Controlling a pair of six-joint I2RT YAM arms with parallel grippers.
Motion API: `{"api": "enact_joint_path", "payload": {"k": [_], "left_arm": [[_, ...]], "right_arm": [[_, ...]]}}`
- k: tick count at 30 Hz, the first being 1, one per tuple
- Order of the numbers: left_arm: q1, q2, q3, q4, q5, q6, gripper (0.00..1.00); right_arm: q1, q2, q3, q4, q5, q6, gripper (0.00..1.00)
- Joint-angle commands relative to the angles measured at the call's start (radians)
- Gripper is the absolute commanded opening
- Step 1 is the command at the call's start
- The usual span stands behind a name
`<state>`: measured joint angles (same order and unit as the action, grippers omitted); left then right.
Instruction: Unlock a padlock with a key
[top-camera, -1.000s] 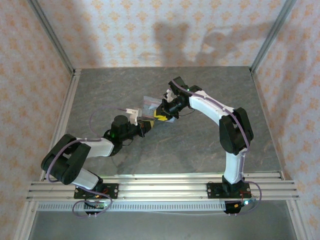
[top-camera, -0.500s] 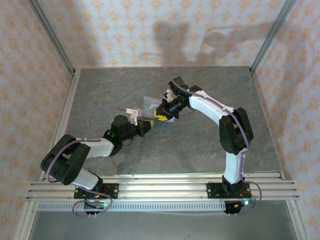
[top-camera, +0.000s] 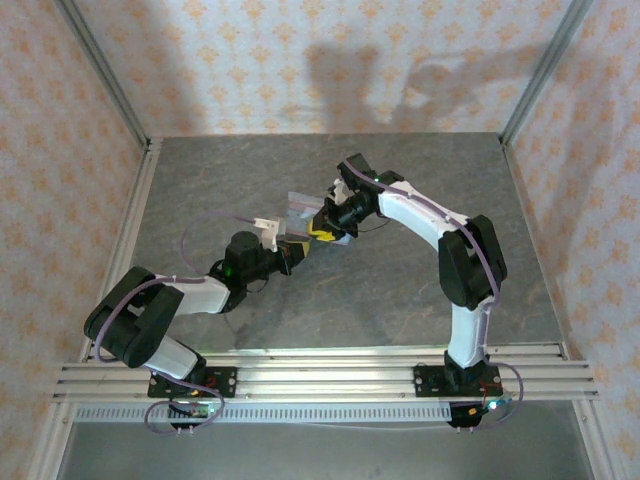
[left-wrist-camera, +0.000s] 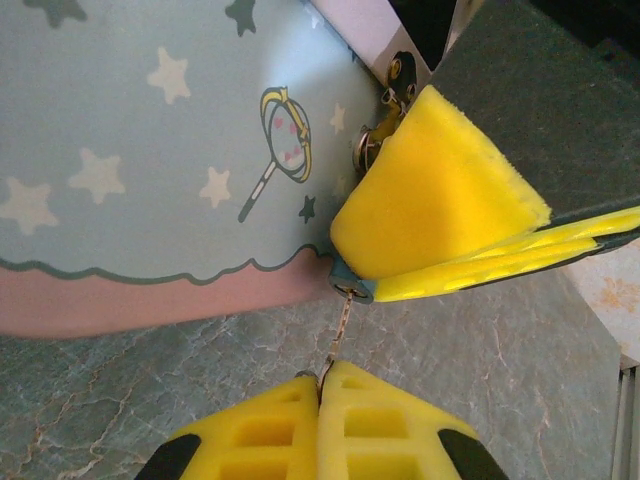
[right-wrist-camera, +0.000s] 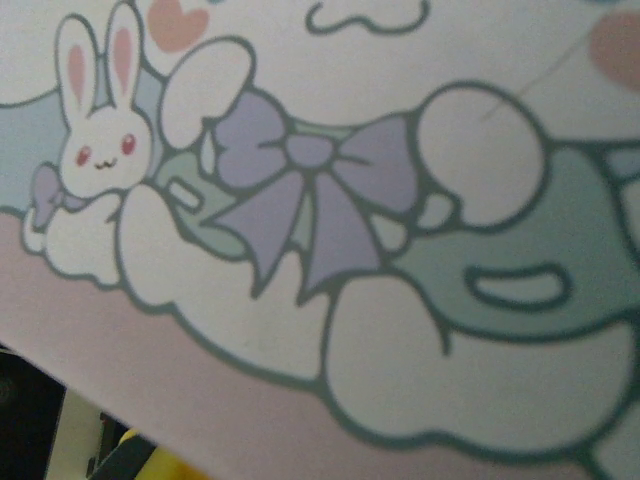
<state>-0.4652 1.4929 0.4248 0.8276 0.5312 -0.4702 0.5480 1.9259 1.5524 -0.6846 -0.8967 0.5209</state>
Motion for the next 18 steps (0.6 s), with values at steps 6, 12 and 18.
{"api": "enact_joint_path", "payload": {"k": [6,12,18], "left_arm": [[-0.008,-0.084,0.034,0.055,-0.094,0.064,0.00],[-0.006,-0.139,0.009,0.012,-0.110,0.085,0.00],[-0.005,-0.116,-0.003,0.032,-0.100,0.074,0.00]], "right_arm": [[0.035,-0.005,0.005,-0.077,-0.036,-0.017,0.00],[0.027,-0.009,0.004,-0.046,-0.052,0.008,0.00],[0.026,-0.013,-0.002,-0.013,-0.076,0.038,0.00]]}}
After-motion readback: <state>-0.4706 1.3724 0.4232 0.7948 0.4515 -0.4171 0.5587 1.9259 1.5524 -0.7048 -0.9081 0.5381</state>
